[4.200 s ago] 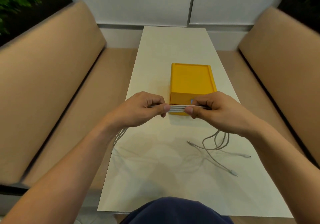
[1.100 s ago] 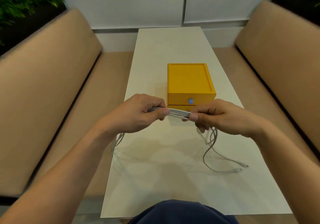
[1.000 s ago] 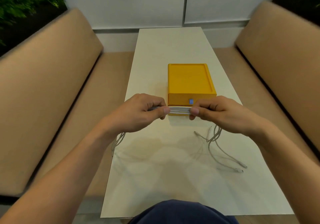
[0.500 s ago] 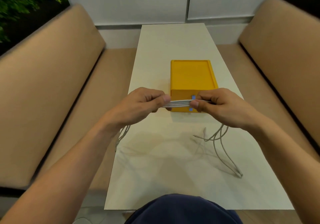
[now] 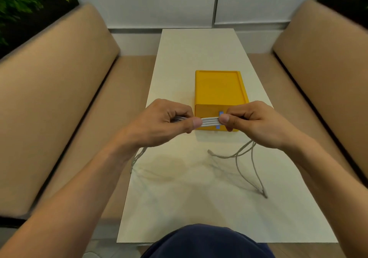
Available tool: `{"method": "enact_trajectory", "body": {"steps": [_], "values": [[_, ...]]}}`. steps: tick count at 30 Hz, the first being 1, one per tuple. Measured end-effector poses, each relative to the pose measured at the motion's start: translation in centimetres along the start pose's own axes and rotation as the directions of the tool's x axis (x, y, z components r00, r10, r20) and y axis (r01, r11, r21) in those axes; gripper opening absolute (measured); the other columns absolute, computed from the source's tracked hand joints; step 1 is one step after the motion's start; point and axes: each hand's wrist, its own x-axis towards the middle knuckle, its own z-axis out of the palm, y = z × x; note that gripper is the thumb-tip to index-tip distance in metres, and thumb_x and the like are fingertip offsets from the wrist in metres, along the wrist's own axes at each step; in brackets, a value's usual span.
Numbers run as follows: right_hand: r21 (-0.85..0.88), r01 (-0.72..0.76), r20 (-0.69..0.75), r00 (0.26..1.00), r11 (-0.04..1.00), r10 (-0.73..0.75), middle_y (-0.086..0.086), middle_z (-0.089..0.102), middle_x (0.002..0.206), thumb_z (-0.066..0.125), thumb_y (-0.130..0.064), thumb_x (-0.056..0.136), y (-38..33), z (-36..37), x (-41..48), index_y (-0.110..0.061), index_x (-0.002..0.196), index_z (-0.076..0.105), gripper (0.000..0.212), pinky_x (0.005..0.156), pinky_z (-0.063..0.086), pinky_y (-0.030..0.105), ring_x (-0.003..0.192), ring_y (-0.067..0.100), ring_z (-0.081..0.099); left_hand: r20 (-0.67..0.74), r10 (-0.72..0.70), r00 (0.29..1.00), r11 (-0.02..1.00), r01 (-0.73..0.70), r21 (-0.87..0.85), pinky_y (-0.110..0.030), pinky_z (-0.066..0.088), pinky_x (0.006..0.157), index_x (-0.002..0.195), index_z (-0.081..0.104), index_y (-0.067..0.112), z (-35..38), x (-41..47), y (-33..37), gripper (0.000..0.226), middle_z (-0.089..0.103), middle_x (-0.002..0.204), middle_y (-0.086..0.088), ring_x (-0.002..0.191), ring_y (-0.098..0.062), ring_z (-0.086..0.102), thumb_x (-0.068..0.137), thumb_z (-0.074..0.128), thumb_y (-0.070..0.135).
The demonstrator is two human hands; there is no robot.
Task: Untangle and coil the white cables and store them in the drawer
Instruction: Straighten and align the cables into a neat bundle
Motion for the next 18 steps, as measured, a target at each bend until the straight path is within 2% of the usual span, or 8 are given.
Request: {"method": "enact_trajectory", "body": {"steps": [3, 5, 8, 11, 14, 18], "values": [[-0.029, 0.022, -0.006, 1.0, 0.999, -0.022, -0.009, 0.049, 0.057, 0.057, -0.046, 0.1, -0.3, 0.3, -0.3, -0.019, 0.073, 0.068, 0.04, 0.053, 0.031, 0.029, 0.051, 0.01, 0.039, -0.032, -0.01, 0.999, 0.999, 0.012, 0.051, -0.017, 0.028, 0.049, 0.07, 0.066, 0.022, 0.3, 0.2, -0.8, 0.034, 0.049, 0.056, 0.0, 0.05, -0.009, 0.039, 0.098, 0.066, 0.04], [-0.011, 0.062, 0.019, 0.998, 0.998, -0.062, -0.01, 0.048, 0.057, 0.057, -0.048, 0.097, -1.0, 0.3, -0.8, -0.019, 0.072, 0.067, 0.04, 0.051, 0.03, 0.025, 0.052, 0.009, 0.04, -0.046, -0.02, 0.999, 0.997, 0.023, 0.067, -0.02, 0.028, 0.049, 0.07, 0.065, 0.023, 0.5, 0.2, -1.4, 0.037, 0.051, 0.058, -0.003, 0.05, -0.009, 0.039, 0.095, 0.064, 0.05], [0.034, 0.07, 0.037, 0.997, 0.997, -0.072, -0.011, 0.046, 0.056, 0.057, -0.048, 0.095, -1.3, 0.0, -1.0, -0.017, 0.072, 0.067, 0.041, 0.051, 0.029, 0.024, 0.052, 0.009, 0.039, -0.06, -0.015, 0.998, 0.997, 0.02, 0.074, -0.022, 0.028, 0.049, 0.07, 0.064, 0.025, 0.6, 0.2, -1.5, 0.036, 0.05, 0.056, 0.001, 0.051, -0.009, 0.039, 0.093, 0.061, 0.052], [-0.023, 0.032, 0.014, 0.999, 0.999, -0.032, -0.011, 0.048, 0.057, 0.057, -0.049, 0.097, 0.2, 0.3, -0.3, -0.019, 0.072, 0.065, 0.041, 0.053, 0.031, 0.029, 0.052, 0.009, 0.039, -0.037, 0.002, 0.999, 0.998, 0.0, 0.057, -0.02, 0.029, 0.05, 0.07, 0.063, 0.03, 0.7, 0.0, -1.3, 0.029, 0.049, 0.056, 0.006, 0.052, -0.008, 0.04, 0.096, 0.064, 0.043], [-0.061, -0.017, 0.005, 1.0, 0.998, 0.017, -0.008, 0.051, 0.06, 0.059, -0.048, 0.1, 1.2, 1.1, 0.4, -0.019, 0.075, 0.068, 0.039, 0.056, 0.033, 0.033, 0.054, 0.009, 0.041, -0.009, -0.011, 1.0, 1.0, 0.011, 0.009, -0.021, 0.029, 0.05, 0.071, 0.065, 0.029, 1.1, -0.3, -1.4, 0.03, 0.048, 0.056, 0.006, 0.052, -0.008, 0.038, 0.095, 0.062, 0.047], [-0.071, -0.014, 0.006, 1.0, 0.997, 0.014, -0.007, 0.05, 0.058, 0.057, -0.049, 0.1, 0.9, 1.3, 0.4, -0.023, 0.075, 0.069, 0.038, 0.054, 0.032, 0.033, 0.052, 0.01, 0.041, -0.014, -0.06, 0.998, 0.998, 0.061, 0.025, -0.019, 0.028, 0.051, 0.071, 0.067, 0.027, 0.7, -0.4, -2.0, 0.032, 0.048, 0.056, 0.009, 0.052, -0.008, 0.038, 0.099, 0.064, 0.043]]}}
